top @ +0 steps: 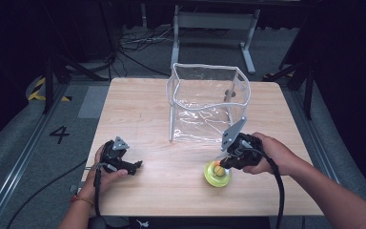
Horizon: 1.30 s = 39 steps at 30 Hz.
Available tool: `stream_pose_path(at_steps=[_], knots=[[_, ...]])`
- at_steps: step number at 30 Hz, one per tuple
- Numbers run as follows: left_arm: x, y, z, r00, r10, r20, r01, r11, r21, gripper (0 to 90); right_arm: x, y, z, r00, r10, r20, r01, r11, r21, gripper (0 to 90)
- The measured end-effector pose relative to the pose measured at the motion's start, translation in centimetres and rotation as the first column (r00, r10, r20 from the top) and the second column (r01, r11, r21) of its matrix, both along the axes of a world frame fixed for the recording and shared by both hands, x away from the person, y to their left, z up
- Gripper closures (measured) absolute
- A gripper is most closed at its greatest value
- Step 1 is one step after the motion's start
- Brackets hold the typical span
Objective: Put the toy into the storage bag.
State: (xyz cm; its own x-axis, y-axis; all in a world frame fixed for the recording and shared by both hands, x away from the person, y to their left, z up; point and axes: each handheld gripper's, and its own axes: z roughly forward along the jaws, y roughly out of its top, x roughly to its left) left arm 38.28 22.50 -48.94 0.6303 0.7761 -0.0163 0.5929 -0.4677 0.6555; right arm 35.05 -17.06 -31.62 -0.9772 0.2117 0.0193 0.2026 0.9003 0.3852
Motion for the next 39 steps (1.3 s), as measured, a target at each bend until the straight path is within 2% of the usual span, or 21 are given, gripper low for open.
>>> stream_pose_path(at_steps=[10,13,14,15,20,25,30,33,34,36,39], knots=[[0.0,0.0,0.0,1.0000,0.000,0.000,0.000,1.0000,0.000,0.6,0.5,-2.5,1.0,0.9993,-0.036,0.011,0.036,0.999,-0.023,88.4],[0.0,0.0,0.0,1.0000,0.000,0.000,0.000,1.0000,0.000,0.6,1.0,-4.4,1.4,0.9973,-0.071,0.019,0.072,0.997,-0.029,88.4],[0.0,0.0,0.0,1.0000,0.000,0.000,0.000,1.0000,0.000,0.6,1.0,-4.4,1.4,0.9973,-0.071,0.019,0.072,0.997,-0.029,88.4],[0.0,0.0,0.0,1.0000,0.000,0.000,0.000,1.0000,0.000,0.6,1.3,-5.3,1.6,0.9951,-0.096,0.025,0.096,0.995,-0.027,88.4],[0.0,0.0,0.0,1.0000,0.000,0.000,0.000,1.0000,0.000,0.6,2.2,-7.7,2.1,0.9883,-0.148,0.036,0.150,0.988,-0.042,88.5],[0.0,0.0,0.0,1.0000,0.000,0.000,0.000,1.0000,0.000,0.6,3.2,-9.5,2.5,0.9797,-0.196,0.044,0.198,0.979,-0.046,88.4],[0.0,0.0,0.0,1.0000,0.000,0.000,0.000,1.0000,0.000,0.6,4.4,-11.2,2.8,0.9669,-0.250,0.052,0.252,0.967,-0.044,88.4],[0.0,0.0,0.0,1.0000,0.000,0.000,0.000,1.0000,0.000,0.6,4.8,-11.6,2.9,0.9653,-0.256,0.051,0.258,0.965,-0.043,88.4],[0.0,0.0,0.0,1.0000,0.000,0.000,0.000,1.0000,0.000,0.6,5.4,-12.4,3.2,0.9603,-0.275,0.046,0.277,0.960,-0.039,88.5],[0.0,0.0,0.0,1.0000,0.000,0.000,0.000,1.0000,0.000,0.6,5.9,-12.9,3.4,0.9580,-0.283,0.046,0.285,0.958,-0.039,88.5],[0.0,0.0,0.0,1.0000,0.000,0.000,0.000,1.0000,0.000,0.6,6.8,-13.8,3.8,0.9573,-0.285,0.048,0.287,0.957,-0.039,88.5]])
